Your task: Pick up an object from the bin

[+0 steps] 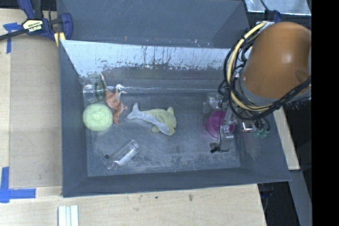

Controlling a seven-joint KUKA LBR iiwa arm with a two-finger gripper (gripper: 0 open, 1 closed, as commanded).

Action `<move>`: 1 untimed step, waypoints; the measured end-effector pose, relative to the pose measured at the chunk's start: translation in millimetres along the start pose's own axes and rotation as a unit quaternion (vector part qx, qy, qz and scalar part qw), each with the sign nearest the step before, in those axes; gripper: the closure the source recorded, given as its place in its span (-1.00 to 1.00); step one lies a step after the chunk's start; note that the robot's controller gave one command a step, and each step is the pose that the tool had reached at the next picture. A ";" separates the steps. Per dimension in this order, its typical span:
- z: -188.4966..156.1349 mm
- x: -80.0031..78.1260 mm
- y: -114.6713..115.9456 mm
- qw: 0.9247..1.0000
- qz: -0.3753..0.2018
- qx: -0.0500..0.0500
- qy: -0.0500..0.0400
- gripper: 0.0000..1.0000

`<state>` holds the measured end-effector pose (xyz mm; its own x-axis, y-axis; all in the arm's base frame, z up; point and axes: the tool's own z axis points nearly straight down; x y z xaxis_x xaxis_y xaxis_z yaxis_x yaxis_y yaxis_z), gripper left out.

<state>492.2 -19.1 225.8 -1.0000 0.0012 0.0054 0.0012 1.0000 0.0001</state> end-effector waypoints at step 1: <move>-4.3 -1.6 0.0 1.000 0.000 0.000 -0.004 -1.00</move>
Offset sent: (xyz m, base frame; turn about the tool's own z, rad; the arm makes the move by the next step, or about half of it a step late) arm 0.0399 0.0688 -0.1558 0.4075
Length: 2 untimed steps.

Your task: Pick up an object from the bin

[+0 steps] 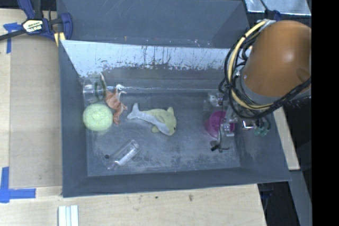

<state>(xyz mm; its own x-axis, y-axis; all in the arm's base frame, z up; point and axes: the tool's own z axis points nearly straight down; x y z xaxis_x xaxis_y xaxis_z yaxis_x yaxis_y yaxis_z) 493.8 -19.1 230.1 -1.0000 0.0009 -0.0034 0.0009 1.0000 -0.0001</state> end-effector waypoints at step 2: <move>74.2 -2.1 17.3 1.000 -0.001 0.000 0.001 -1.00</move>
Offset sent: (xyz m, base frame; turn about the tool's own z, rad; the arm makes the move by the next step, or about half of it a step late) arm -0.0097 0.0073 -0.0855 -0.2338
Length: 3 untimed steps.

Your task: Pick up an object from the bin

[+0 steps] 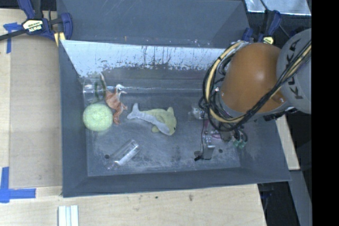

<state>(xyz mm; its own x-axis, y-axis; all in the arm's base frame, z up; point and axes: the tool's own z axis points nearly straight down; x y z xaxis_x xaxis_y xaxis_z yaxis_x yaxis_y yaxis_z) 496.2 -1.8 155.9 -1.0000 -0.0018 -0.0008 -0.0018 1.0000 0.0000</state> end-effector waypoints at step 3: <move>83.6 -65.5 121.4 0.998 0.065 -0.001 -0.004 1.00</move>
Offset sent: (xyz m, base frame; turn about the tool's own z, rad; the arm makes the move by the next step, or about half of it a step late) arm 0.0649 0.0236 -0.0859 -0.0706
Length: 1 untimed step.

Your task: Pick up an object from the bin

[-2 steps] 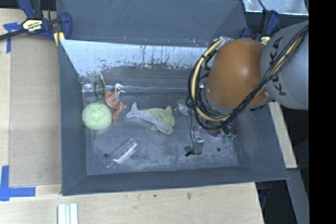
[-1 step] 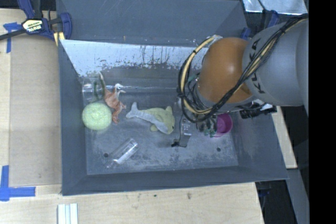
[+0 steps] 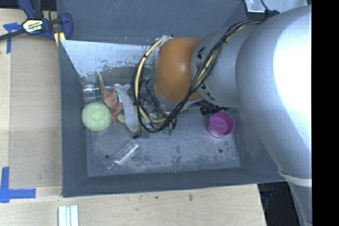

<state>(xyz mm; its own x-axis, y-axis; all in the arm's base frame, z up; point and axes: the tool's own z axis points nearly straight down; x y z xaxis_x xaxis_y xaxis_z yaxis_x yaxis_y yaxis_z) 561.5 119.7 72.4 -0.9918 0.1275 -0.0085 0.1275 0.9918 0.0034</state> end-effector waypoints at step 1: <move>0.0 0.0 -0.2 1.000 0.000 0.000 0.000 1.00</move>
Offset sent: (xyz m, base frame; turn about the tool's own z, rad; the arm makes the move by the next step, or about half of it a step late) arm -0.0002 0.0000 0.0650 0.0000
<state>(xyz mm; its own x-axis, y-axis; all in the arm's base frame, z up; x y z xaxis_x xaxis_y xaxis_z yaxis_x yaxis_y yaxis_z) 561.5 119.5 72.3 -0.9918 0.1278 -0.0084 0.1278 0.9918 0.0034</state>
